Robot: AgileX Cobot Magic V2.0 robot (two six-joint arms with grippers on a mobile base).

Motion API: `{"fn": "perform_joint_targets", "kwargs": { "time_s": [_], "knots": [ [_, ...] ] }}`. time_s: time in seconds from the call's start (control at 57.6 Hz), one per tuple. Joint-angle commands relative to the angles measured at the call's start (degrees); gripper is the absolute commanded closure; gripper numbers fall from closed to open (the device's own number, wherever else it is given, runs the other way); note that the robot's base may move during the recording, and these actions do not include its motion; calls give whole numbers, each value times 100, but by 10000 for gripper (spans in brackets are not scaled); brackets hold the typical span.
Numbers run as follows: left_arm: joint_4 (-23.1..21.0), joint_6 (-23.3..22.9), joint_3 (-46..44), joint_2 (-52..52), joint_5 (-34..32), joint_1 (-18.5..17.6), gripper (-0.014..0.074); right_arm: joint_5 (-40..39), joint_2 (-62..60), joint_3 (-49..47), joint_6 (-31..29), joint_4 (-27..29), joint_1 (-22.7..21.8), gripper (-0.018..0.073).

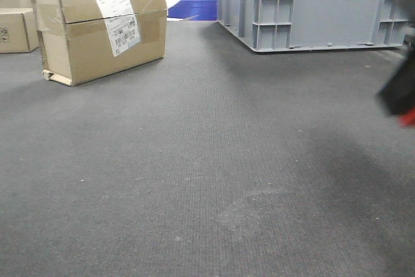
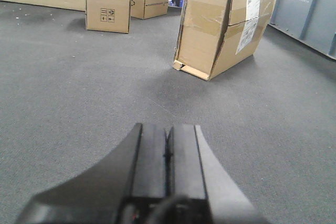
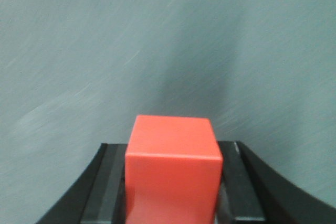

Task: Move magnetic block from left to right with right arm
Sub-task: 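Lower the held red cube onto the carpet with the right gripper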

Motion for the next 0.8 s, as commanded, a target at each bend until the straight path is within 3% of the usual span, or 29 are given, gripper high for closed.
{"fn": "perform_joint_targets", "kwargs": {
  "time_s": [0.0,0.399,0.781],
  "knots": [
    [-15,-45,59,-52,-486,6,722,230,444,-542,625,-9,344,263],
    [-15,-45,59,-52,-486,6,722,1291,2852,-2740,1757,-14,1688,261],
    [-15,-45,59,-52,-486,6,722,1773,3918,-3861,2223,-207,1910,241]
  ]
}}
